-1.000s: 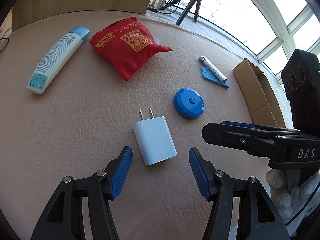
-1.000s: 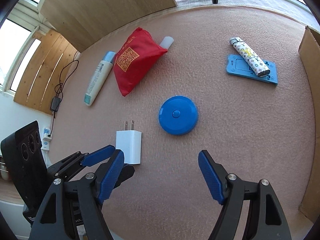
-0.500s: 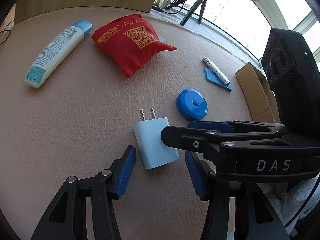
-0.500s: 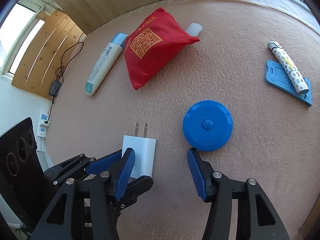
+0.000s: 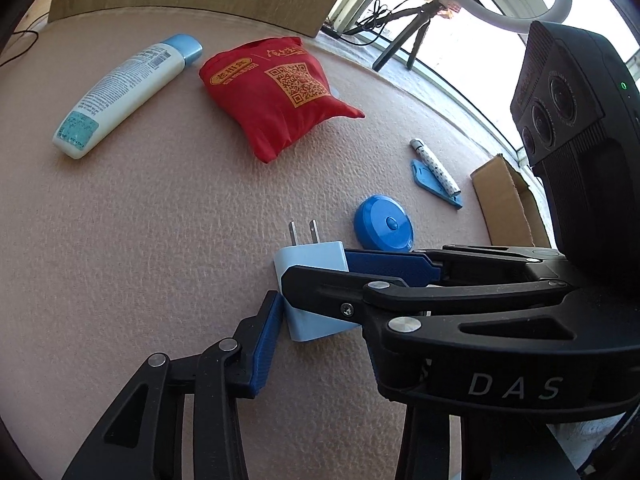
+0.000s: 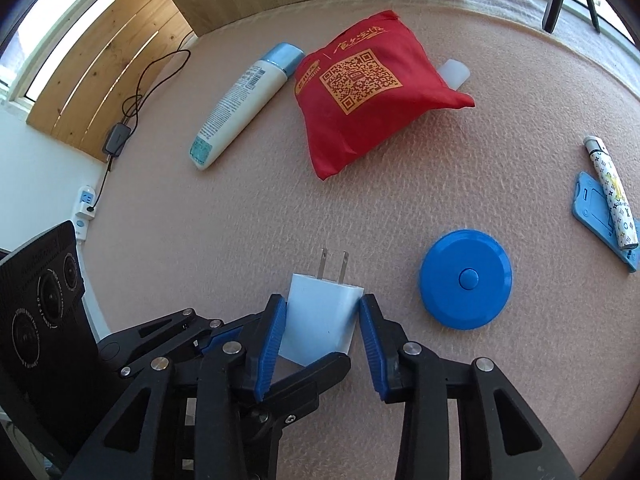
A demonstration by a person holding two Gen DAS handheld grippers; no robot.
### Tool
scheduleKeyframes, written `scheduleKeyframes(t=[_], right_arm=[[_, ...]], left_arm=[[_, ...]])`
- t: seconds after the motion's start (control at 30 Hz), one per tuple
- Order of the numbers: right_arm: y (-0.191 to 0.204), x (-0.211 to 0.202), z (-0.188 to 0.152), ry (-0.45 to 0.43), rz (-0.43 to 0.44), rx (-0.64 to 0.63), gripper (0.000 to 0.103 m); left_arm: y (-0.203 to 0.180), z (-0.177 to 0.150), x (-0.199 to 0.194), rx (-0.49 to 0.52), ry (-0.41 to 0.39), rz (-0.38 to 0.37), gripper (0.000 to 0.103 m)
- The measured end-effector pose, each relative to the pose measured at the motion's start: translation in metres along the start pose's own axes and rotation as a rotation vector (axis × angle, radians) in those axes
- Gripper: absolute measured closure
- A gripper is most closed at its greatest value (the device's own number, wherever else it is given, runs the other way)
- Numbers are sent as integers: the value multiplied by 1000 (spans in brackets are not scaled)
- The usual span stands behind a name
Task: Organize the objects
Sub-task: 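Close the right gripper on the white charger plug beside the left gripper, then carry the charger plug over the cardboard box with the right gripper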
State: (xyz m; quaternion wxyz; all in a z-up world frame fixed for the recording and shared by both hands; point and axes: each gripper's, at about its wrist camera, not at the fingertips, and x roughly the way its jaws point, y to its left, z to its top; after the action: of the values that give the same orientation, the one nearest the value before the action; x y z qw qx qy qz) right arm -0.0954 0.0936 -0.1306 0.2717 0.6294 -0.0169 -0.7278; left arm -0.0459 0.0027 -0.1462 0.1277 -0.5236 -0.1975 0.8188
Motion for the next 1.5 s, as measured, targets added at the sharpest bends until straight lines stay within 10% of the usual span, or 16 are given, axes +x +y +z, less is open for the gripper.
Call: scheduleKeyframes(t=[0.67,1.5], right_arm=[[-39,-76,-23,-142,-22,49,68],[-194,-196,-106,-355,-141,351,68]], left_arm=[[-82,11,-7,113,-43,-18,59],[-286,18,67,426,57,-196,61]])
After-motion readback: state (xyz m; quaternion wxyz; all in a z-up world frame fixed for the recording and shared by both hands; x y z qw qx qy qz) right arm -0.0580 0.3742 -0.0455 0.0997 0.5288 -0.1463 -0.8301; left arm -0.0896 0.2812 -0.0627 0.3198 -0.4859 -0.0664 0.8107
